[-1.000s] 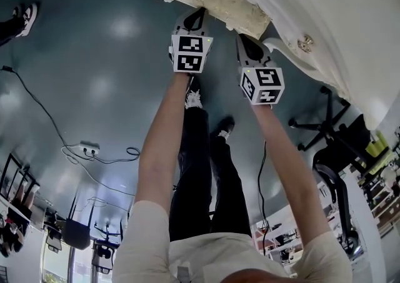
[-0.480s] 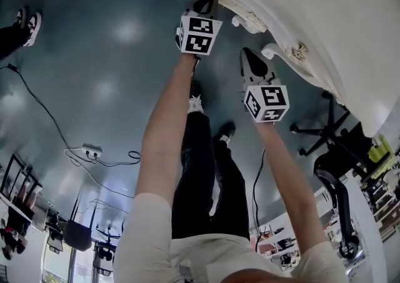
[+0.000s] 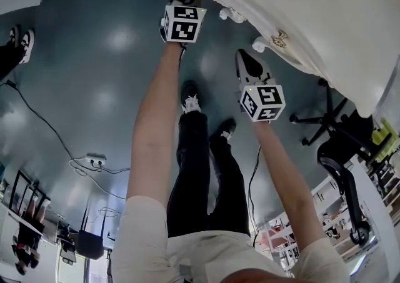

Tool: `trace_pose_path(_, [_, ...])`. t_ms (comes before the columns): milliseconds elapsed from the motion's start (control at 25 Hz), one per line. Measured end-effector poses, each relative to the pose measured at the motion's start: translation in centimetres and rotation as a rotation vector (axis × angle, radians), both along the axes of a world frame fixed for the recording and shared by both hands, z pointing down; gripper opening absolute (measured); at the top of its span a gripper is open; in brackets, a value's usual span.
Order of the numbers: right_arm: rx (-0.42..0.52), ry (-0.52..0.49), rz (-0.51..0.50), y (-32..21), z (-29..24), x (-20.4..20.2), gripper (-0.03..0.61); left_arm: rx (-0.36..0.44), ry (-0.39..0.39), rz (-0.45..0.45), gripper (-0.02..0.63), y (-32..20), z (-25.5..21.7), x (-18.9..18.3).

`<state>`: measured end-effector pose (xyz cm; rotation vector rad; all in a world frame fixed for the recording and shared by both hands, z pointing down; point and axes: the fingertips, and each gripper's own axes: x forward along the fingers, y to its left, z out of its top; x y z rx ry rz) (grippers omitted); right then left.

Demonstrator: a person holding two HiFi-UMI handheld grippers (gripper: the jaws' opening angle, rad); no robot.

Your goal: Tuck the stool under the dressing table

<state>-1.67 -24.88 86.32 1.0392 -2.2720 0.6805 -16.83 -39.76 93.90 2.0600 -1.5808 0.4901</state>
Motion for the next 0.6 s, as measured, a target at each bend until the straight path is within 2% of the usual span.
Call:
trace_pose_path(200, [-0.004,-0.070,-0.006,1.4,-2.7,-1.7,0.044,-0.017,0.004,0.017,0.015,4.1,-2.5,0.2])
trace_pose_path(440, [-0.030,-0.108,-0.082,4.3,-6.0,-3.3,0.043,-0.004,0.000,0.014,0.015,10.5,-7.8,-0.6])
trace_pose_path(600, [-0.094,-0.182,-0.074,6.7,-8.8,-3.0,0.043,0.001,0.014,-0.009,0.015,14.6,-12.2,-0.3])
